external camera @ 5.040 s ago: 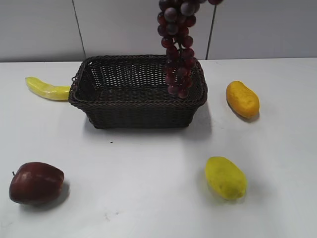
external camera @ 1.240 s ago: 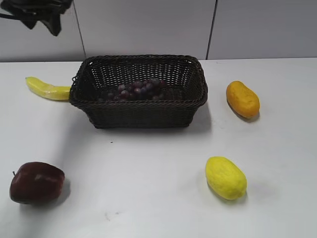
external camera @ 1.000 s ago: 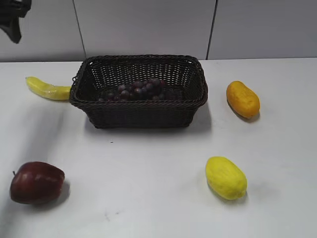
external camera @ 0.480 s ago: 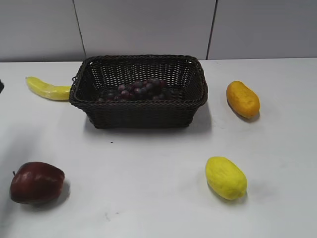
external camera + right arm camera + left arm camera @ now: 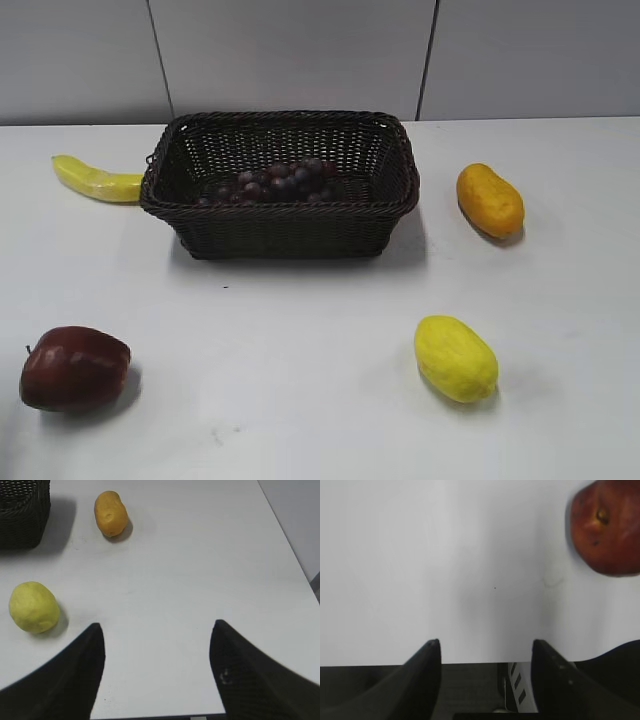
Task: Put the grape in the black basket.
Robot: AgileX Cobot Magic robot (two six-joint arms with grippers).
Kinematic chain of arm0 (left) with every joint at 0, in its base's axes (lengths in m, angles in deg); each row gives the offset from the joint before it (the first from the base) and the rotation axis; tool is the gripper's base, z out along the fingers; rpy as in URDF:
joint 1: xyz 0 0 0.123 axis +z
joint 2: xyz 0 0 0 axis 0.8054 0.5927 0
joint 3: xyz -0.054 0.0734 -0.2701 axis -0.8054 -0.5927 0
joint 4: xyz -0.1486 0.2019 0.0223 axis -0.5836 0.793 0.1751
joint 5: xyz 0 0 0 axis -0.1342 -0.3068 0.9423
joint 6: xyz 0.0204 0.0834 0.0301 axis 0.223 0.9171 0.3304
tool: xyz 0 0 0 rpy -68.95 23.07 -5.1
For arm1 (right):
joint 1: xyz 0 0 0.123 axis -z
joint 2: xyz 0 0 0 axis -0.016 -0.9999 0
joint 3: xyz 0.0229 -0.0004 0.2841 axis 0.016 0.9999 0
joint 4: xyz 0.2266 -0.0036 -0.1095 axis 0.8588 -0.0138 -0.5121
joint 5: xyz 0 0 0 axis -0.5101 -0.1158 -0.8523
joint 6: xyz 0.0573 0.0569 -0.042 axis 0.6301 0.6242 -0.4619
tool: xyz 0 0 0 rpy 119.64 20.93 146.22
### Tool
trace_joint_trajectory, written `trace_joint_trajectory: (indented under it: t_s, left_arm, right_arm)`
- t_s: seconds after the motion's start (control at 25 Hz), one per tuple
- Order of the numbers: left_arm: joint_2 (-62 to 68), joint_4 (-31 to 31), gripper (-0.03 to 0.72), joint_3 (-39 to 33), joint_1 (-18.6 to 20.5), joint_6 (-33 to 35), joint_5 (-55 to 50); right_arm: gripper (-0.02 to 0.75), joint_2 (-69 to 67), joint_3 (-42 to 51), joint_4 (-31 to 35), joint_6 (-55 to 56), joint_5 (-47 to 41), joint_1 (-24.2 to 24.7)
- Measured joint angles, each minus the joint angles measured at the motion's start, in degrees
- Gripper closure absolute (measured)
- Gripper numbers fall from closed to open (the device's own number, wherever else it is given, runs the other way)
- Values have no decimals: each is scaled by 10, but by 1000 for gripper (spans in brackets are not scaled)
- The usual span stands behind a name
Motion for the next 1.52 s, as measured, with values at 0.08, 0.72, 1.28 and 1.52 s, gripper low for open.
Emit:
trace_joint_trajectory:
  t_s: [0.08,0.72,1.28,1.52]
  left_arm:
    - [-51,0,156,-26,0,0,5]
    - [-404,-1,210,-116,0,0,5]
    - [-629,-1,226,-121,0,0,9]
    - [-704,-1,227,-121,0,0,8]
  right_arm:
    - [238,0,0,0,0,0,0]
    - [238,0,0,0,0,0,0]
    - [238,0,0,0,0,0,0]
    - [238,0,0,0,0,0,0]
